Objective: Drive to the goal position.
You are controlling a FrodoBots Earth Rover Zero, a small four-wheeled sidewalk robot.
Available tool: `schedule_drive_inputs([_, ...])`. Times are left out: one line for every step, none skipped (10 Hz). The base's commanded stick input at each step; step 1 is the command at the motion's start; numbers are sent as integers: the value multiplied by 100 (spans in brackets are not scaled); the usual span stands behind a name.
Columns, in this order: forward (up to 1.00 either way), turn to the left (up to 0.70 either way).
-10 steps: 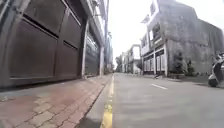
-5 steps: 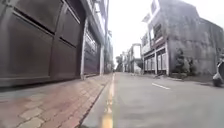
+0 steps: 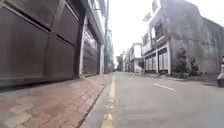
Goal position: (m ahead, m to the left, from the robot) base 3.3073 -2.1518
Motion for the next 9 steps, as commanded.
schedule_drive_inputs([45, 0])
schedule_drive_inputs([45, 0])
schedule_drive_inputs([45, 0])
schedule_drive_inputs([45, 0])
schedule_drive_inputs([45, 0])
schedule_drive_inputs([45, 0])
schedule_drive_inputs([45, 0])
schedule_drive_inputs([45, 0])
schedule_drive_inputs([45, 0])
